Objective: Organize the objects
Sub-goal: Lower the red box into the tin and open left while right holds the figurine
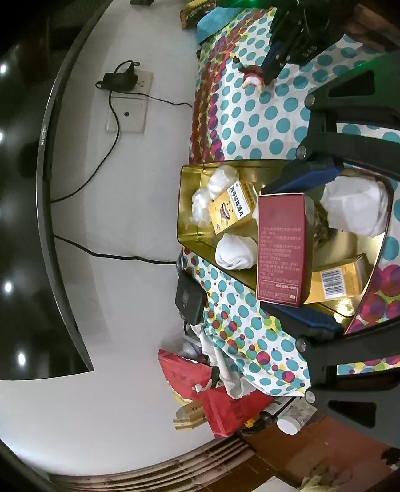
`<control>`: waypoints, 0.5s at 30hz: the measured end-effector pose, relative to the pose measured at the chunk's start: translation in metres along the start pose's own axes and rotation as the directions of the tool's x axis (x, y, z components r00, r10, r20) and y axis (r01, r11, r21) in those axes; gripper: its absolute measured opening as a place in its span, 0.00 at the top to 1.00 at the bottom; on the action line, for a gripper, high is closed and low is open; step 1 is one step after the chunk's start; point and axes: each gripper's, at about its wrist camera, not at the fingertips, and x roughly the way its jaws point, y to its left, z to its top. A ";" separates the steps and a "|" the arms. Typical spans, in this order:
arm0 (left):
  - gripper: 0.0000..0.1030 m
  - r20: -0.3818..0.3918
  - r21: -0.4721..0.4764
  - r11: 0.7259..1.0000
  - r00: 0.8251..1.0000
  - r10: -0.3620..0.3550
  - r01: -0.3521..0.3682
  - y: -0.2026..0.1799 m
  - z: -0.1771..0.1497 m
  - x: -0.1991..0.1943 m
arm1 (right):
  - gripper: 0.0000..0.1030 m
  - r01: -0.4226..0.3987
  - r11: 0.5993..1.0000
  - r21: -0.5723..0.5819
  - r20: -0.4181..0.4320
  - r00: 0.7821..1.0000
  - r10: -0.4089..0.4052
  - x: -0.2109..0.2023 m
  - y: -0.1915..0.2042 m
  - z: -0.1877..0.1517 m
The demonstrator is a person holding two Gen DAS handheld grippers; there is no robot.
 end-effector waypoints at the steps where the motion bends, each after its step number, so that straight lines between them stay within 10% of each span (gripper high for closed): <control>1: 0.36 0.001 0.003 1.000 1.000 0.003 -0.003 0.000 0.000 0.001 | 0.90 -0.001 1.000 0.002 -0.001 1.000 0.001 0.000 -0.001 0.000; 15: 0.22 -0.021 -0.011 1.000 1.000 -0.012 0.012 0.008 -0.008 0.018 | 0.90 0.022 0.999 -0.030 -0.004 1.000 -0.022 0.005 0.008 0.001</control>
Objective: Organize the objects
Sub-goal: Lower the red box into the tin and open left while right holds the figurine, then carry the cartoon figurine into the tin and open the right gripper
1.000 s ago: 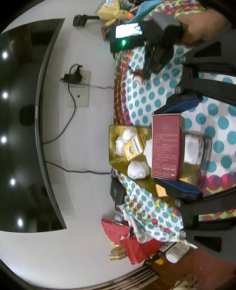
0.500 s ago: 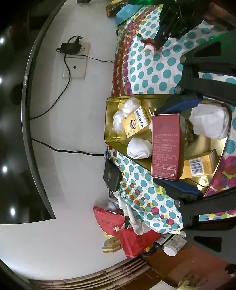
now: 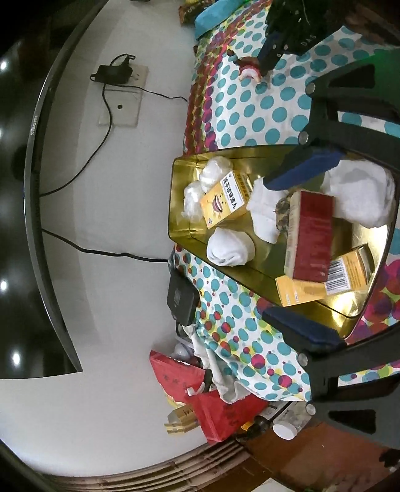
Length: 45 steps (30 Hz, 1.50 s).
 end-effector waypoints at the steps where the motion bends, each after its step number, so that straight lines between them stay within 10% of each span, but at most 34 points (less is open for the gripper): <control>1: 0.22 0.001 0.001 1.000 1.000 0.003 -0.003 0.001 -0.001 -0.001 | 0.90 0.003 1.000 -0.004 0.000 1.000 -0.003 0.000 0.001 0.000; 21: 0.22 0.004 -0.041 0.999 1.000 -0.026 0.026 0.011 -0.020 -0.030 | 0.86 0.029 0.998 -0.047 -0.021 0.999 -0.030 0.009 0.022 0.005; 22: 0.22 0.006 -0.037 0.999 0.999 -0.035 0.035 0.010 -0.022 -0.032 | 0.78 0.013 1.000 -0.028 -0.024 1.000 -0.014 0.009 0.018 0.004; 25: 0.22 0.003 -0.032 0.998 0.998 -0.061 0.061 0.004 -0.028 -0.035 | 0.11 -0.045 0.997 0.054 -0.102 0.994 0.051 0.025 0.002 0.004; 30: 0.22 -0.007 -0.032 0.995 0.996 -0.092 0.092 -0.004 -0.033 -0.032 | 0.13 -0.016 1.000 -0.012 -0.067 0.998 0.016 0.033 0.009 0.015; 33: 0.22 -0.015 -0.026 0.995 0.995 -0.102 0.101 -0.006 -0.034 -0.030 | 0.44 0.055 0.993 -0.102 -0.132 0.989 -0.069 0.058 0.027 0.016; 39: 0.22 -0.015 -0.039 0.993 0.994 -0.112 0.111 -0.002 -0.037 -0.028 | 0.49 0.028 0.994 -0.104 -0.082 0.996 -0.037 0.048 0.031 0.014; 40: 0.22 -0.012 -0.043 0.993 0.994 -0.109 0.108 -0.001 -0.037 -0.029 | 0.55 0.030 0.994 -0.107 -0.070 0.997 -0.038 0.044 0.033 0.014; 41: 0.22 -0.010 -0.048 0.993 0.994 -0.107 0.106 0.000 -0.037 -0.029 | 0.83 0.023 0.994 -0.105 -0.063 0.998 -0.030 0.041 0.035 0.014; 45: 0.22 -0.017 -0.055 0.993 0.994 -0.107 0.106 0.003 -0.036 -0.028 | 0.97 0.015 0.992 -0.122 -0.072 0.997 -0.024 0.039 0.048 0.016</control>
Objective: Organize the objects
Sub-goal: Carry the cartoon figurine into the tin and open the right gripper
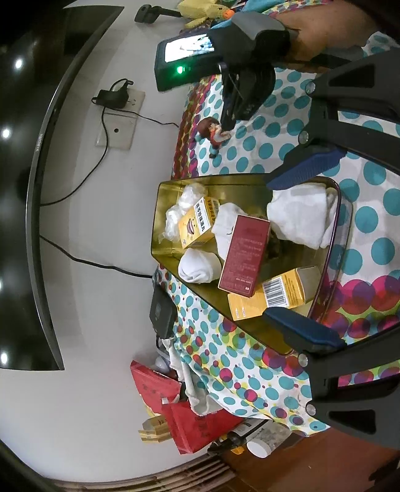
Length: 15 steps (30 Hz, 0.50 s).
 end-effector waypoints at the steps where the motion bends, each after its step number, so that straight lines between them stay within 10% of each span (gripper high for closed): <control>1: 0.22 0.001 0.000 1.000 1.000 0.003 -0.003 0.000 0.000 -0.001 | 0.96 0.000 1.000 -0.001 -0.014 1.000 0.000 0.003 0.002 0.001; 6: 0.22 0.017 0.008 1.000 1.000 -0.012 0.011 0.002 0.000 -0.009 | 0.88 -0.091 0.994 0.058 -0.046 0.995 0.094 0.017 -0.008 -0.005; 9: 0.22 0.016 0.001 1.000 0.999 -0.028 0.028 0.001 -0.001 -0.008 | 0.18 -0.124 0.985 0.123 -0.035 0.991 0.129 0.021 -0.022 -0.011; 15: 0.22 -0.007 0.007 0.998 0.998 -0.055 0.055 -0.005 -0.003 0.000 | 0.14 -0.107 0.984 0.141 -0.027 0.993 0.112 0.036 -0.024 0.009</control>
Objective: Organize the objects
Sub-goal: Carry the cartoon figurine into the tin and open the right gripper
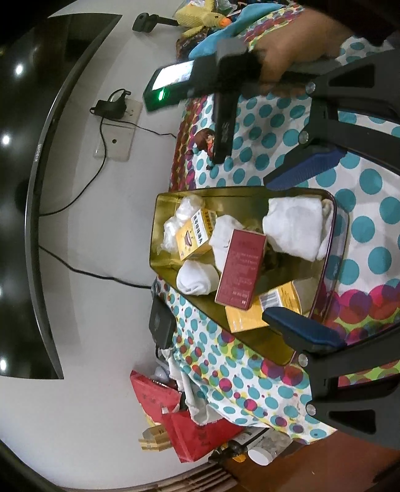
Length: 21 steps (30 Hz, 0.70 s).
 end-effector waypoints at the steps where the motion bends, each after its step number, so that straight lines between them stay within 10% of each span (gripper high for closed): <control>1: 0.22 -0.003 0.002 1.000 1.000 -0.004 0.004 0.000 0.000 0.001 | 0.17 0.031 0.999 -0.022 -0.007 0.999 -0.031 0.008 0.003 0.005; 4: 0.22 -0.014 0.010 1.000 1.000 -0.009 0.009 -0.002 -0.002 0.004 | 0.44 0.065 0.997 -0.048 -0.038 0.997 -0.067 0.023 0.005 0.014; 21: 0.22 0.038 0.000 1.000 0.999 0.011 -0.011 -0.004 0.009 -0.028 | 0.45 0.057 0.993 -0.100 0.096 0.994 -0.048 -0.034 0.031 0.020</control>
